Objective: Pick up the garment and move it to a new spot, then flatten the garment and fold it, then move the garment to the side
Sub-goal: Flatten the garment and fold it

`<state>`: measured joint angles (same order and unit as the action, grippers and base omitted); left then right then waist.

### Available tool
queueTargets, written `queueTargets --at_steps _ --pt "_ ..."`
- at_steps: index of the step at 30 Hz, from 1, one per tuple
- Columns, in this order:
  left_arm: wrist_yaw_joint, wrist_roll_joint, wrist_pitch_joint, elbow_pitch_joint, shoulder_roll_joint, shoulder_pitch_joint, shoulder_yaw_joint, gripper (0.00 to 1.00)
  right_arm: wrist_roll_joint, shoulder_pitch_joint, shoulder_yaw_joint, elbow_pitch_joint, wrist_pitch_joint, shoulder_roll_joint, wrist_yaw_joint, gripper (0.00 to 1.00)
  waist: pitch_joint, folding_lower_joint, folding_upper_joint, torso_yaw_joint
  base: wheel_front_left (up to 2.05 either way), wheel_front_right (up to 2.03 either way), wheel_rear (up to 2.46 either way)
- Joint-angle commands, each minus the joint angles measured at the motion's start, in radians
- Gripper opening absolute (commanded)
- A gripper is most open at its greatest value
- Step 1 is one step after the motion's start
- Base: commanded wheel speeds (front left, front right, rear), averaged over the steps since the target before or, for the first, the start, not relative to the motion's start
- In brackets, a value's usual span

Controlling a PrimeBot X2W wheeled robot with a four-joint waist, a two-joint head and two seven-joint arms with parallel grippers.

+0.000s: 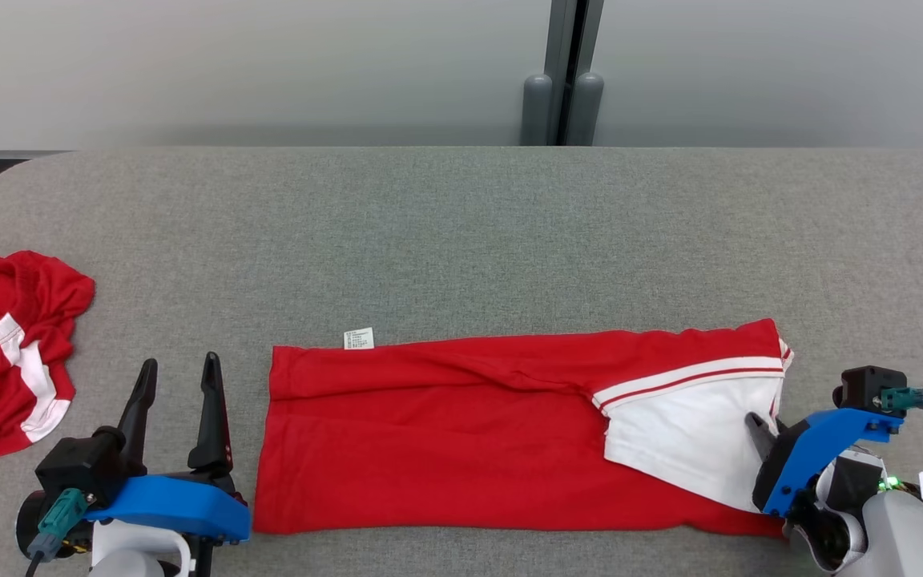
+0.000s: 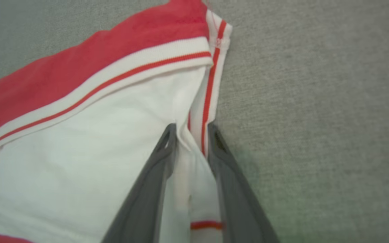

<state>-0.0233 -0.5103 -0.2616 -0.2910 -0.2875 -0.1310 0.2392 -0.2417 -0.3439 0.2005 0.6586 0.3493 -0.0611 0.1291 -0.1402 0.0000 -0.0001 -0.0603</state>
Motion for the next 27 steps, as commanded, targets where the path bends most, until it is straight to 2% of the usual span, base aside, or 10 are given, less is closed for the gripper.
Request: queueTargets --at_steps 1,5,9,18,22,27 --pt "0.003 0.002 -0.004 -0.002 -0.001 -0.013 -0.004 1.00 -0.010 0.004 -0.011 0.022 0.000 0.019 0.003 0.00 0.001 0.0000 0.0001 0.000 0.00 0.00 0.00" --pt "0.006 0.001 -0.004 -0.005 0.001 -0.009 -0.004 1.00 0.015 0.003 0.041 -0.017 -0.035 0.008 0.002 0.00 0.004 0.0000 0.0001 0.003 0.00 0.00 0.00" --pt "0.007 -0.001 -0.004 -0.002 -0.001 -0.002 -0.012 1.00 0.046 0.023 0.149 -0.104 -0.042 0.006 0.001 0.00 0.006 0.0000 0.0001 0.014 0.00 0.00 0.00" --pt "0.004 0.010 -0.004 0.016 0.006 0.000 -0.016 1.00 0.218 0.091 0.378 -0.443 0.059 0.007 0.002 0.00 0.004 0.0000 0.0001 0.032 0.00 0.00 0.00" --pt "0.007 0.011 -0.004 0.016 0.004 0.001 -0.015 1.00 0.252 0.114 0.363 -0.574 0.104 0.009 0.002 0.00 0.006 0.0000 0.0001 0.036 0.00 0.00 0.00" --pt "0.010 0.010 -0.004 0.010 0.002 -0.010 -0.009 1.00 0.210 0.147 0.219 -0.653 0.150 0.009 0.002 0.00 0.011 0.0000 0.0001 0.034 0.00 0.00 0.00"
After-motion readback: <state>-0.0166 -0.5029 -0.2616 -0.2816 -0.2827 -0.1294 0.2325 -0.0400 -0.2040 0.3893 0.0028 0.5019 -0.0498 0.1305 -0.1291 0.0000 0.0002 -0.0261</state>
